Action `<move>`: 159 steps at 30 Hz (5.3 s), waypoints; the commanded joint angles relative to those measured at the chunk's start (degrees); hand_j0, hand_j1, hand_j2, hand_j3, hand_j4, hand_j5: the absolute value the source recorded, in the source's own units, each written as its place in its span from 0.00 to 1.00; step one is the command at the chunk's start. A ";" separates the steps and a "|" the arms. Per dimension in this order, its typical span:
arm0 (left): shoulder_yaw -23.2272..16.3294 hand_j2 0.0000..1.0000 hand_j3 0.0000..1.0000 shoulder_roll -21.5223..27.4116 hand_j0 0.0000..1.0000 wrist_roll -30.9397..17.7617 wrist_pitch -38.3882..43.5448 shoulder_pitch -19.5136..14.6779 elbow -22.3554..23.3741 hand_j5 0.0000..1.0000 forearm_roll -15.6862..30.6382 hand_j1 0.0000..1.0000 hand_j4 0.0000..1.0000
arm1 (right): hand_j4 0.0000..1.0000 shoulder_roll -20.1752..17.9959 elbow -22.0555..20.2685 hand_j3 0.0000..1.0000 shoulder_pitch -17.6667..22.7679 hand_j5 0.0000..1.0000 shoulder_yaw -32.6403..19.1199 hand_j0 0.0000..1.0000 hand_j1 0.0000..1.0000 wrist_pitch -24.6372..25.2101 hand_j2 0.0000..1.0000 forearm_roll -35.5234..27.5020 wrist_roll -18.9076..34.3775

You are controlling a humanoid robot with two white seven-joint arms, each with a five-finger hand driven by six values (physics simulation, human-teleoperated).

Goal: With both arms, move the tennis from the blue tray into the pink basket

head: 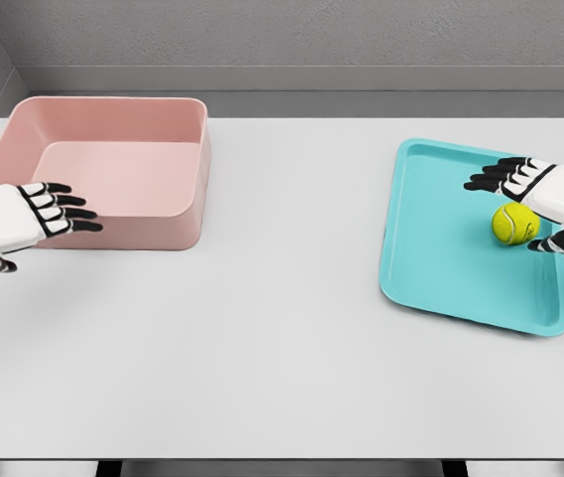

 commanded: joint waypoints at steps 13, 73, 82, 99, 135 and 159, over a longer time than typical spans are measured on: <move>-0.65 1.00 1.00 -0.72 1.00 0.02 0.07 0.53 -1.42 1.00 0.08 1.00 1.00 | 1.00 0.41 6.58 1.00 -0.79 1.00 2.52 1.00 1.00 0.08 1.00 -8.87 -0.18; -2.32 1.00 1.00 -1.16 1.00 -2.00 0.07 1.14 -1.16 1.00 3.86 1.00 1.00 | 0.98 7.71 29.96 0.98 -20.48 0.98 24.06 0.98 0.98 0.08 0.98 -9.49 3.77; -2.32 1.00 1.00 -1.16 1.00 -2.00 0.07 1.23 -1.07 1.00 3.86 1.00 1.00 | 0.86 7.97 30.57 0.86 -20.57 0.86 23.97 0.86 0.86 0.08 0.86 -9.13 3.86; -2.32 1.00 1.00 -1.16 1.00 -2.00 0.07 1.23 -1.16 1.00 3.94 1.00 1.00 | 0.71 8.32 30.75 0.71 -20.57 0.71 24.06 0.71 0.71 0.08 0.71 -8.26 3.95; -2.32 1.00 1.00 -0.98 1.00 -2.00 0.07 1.14 -1.16 1.00 3.94 1.00 1.00 | 0.48 8.06 27.67 0.48 -21.62 0.48 23.44 0.48 0.48 0.08 0.48 -8.08 3.86; -2.32 1.00 1.00 -0.90 1.00 -1.91 0.07 1.14 -1.24 1.00 4.47 1.00 1.00 | 0.48 7.44 11.68 0.48 -21.88 0.48 23.35 0.48 0.48 0.08 0.48 -2.90 4.12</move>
